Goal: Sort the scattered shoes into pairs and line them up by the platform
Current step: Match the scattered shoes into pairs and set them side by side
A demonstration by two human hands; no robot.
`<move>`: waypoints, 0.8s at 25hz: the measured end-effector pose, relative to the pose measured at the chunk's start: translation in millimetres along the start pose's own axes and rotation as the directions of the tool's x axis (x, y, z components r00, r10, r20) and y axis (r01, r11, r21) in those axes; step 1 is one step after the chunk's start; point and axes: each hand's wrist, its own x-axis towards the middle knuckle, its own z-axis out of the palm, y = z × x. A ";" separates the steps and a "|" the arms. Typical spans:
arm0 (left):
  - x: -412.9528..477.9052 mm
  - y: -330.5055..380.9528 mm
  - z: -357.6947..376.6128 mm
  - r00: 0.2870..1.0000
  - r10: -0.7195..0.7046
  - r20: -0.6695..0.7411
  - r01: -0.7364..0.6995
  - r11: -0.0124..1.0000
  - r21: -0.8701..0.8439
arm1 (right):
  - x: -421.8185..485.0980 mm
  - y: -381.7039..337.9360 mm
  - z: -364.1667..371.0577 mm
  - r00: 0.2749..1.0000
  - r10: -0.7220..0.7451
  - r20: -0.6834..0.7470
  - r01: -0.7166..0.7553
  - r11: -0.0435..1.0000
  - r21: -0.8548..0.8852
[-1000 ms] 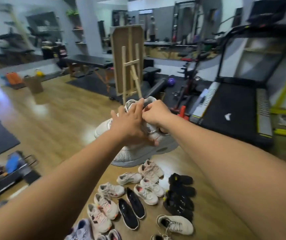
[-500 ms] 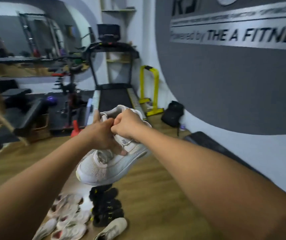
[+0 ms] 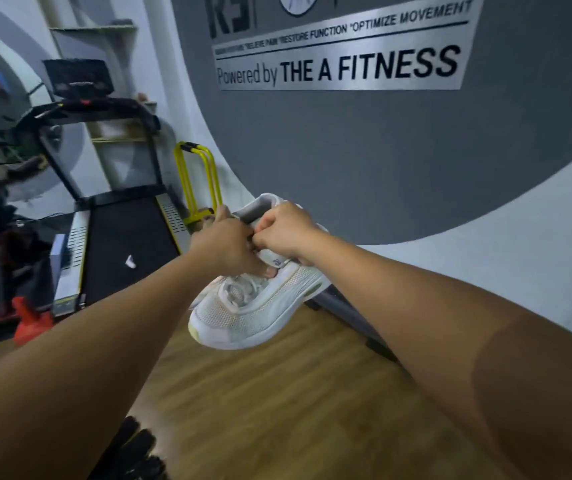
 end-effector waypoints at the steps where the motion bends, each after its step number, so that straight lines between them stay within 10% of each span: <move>1: 11.3 23.1 3.8 0.999 0.036 -0.007 -0.036 0.999 0.007 | 3.8 19.4 -18.1 0.999 0.036 -0.024 -0.036 0.999 0.017; 7: 83.8 140.0 19.7 0.970 0.241 0.023 -0.242 0.961 0.138 | 9.8 113.9 -108.6 0.979 0.156 -0.130 -0.135 0.979 0.155; 11: 134.7 205.8 39.8 0.921 0.387 0.054 -0.390 0.904 0.175 | 11.8 168.8 -160.8 0.991 0.029 -0.130 -0.058 0.971 -0.230; 14: 176.3 246.1 62.8 0.859 0.503 0.097 -0.513 0.845 0.151 | 11.1 210.1 -195.6 0.988 -0.141 -0.068 0.018 0.533 -0.846; 16: 212.0 269.2 80.0 0.788 0.596 0.151 -0.614 0.778 0.133 | 17.7 241.7 -212.1 0.973 -0.229 0.006 0.068 0.263 -0.962; 20: 284.7 307.1 125.0 0.589 0.775 0.230 -0.802 0.595 0.048 | 64.3 310.7 -228.5 0.997 -0.049 0.064 0.071 0.136 -0.988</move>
